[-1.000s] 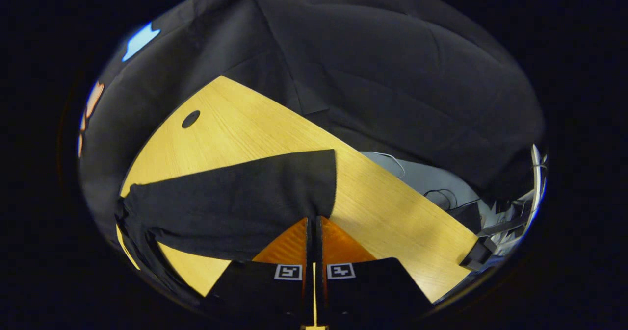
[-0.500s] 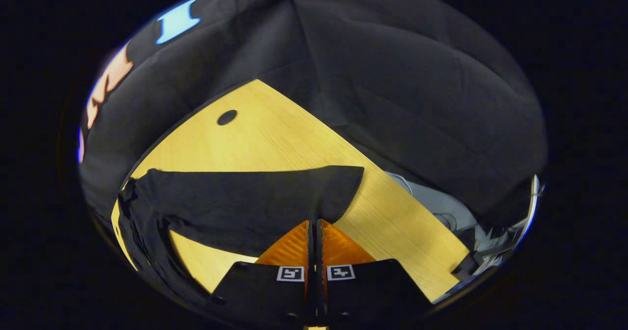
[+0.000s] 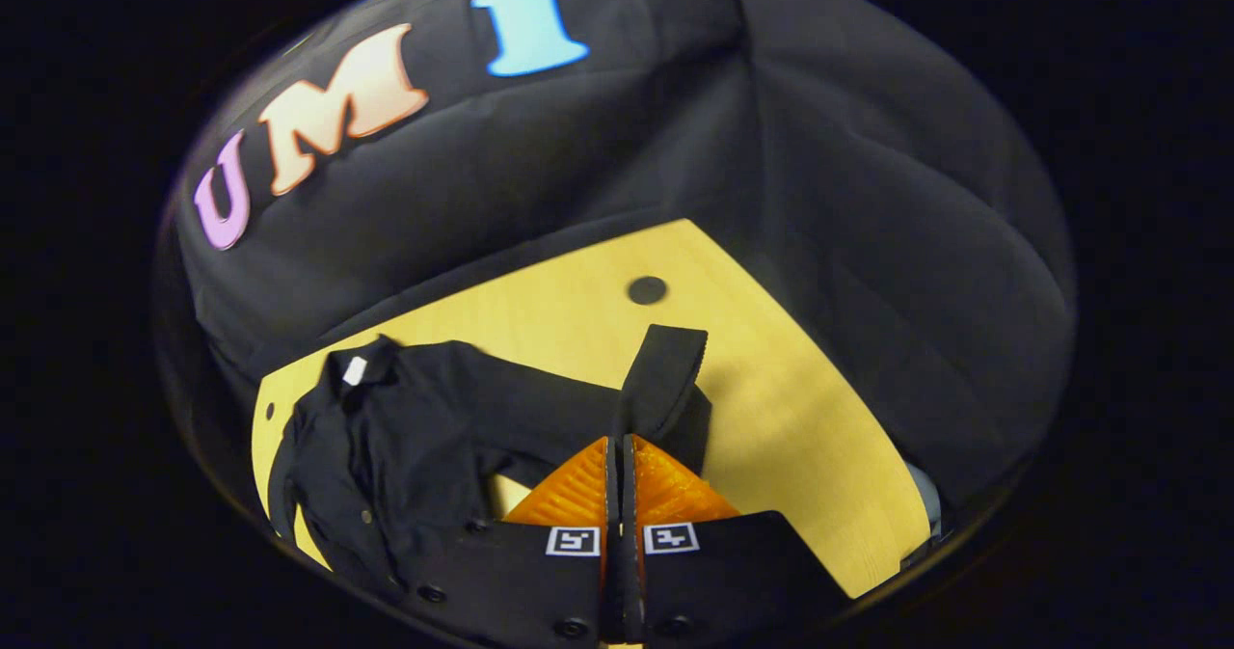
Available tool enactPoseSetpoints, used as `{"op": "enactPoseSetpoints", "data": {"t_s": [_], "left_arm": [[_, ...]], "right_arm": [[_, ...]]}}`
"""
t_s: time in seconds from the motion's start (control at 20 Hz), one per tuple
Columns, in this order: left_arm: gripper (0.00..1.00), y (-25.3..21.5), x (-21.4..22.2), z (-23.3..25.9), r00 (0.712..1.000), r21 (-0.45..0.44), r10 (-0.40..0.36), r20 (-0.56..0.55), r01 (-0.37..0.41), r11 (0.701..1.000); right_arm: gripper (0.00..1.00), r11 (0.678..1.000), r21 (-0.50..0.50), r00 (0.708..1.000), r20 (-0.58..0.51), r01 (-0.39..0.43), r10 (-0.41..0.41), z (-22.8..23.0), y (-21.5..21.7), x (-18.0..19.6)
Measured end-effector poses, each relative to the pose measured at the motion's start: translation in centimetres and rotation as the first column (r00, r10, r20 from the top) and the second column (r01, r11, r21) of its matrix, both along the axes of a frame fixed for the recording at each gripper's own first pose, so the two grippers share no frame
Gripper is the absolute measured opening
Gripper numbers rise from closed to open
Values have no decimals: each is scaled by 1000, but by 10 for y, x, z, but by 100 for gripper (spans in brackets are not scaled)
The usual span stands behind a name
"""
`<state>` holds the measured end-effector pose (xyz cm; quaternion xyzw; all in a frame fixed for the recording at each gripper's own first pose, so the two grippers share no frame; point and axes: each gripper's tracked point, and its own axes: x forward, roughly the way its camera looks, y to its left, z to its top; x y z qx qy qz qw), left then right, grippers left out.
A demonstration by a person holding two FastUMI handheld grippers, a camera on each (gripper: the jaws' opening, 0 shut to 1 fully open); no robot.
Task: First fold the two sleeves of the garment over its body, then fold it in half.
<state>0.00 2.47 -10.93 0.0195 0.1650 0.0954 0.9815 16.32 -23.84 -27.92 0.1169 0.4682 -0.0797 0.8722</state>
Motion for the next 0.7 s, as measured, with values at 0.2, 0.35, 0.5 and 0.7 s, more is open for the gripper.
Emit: {"op": "enactPoseSetpoints", "data": {"t_s": [0.2, 0.35, 0.5, 0.7], "left_arm": [[94, 24, -9, -7, 999, -13, 40, -15, -41, 999], [91, 43, -15, -11, 998, -12, 66, -20, -67, 998], [92, 67, -19, -14, 994, -1, 103, -23, -103, 995], [92, 96, -28, -23, 989, 8, 146, -37, -146, 989]], "right_arm": [[2, 990, 43, 990, 46, -135, 133, 17, 92, 26], [2, 971, 92, 974, 69, -220, 214, 24, 152, 40], [2, 937, 123, 944, 90, -326, 316, 34, 216, 50], [2, 871, 173, 888, 93, -461, 451, 31, 305, 45]]}}
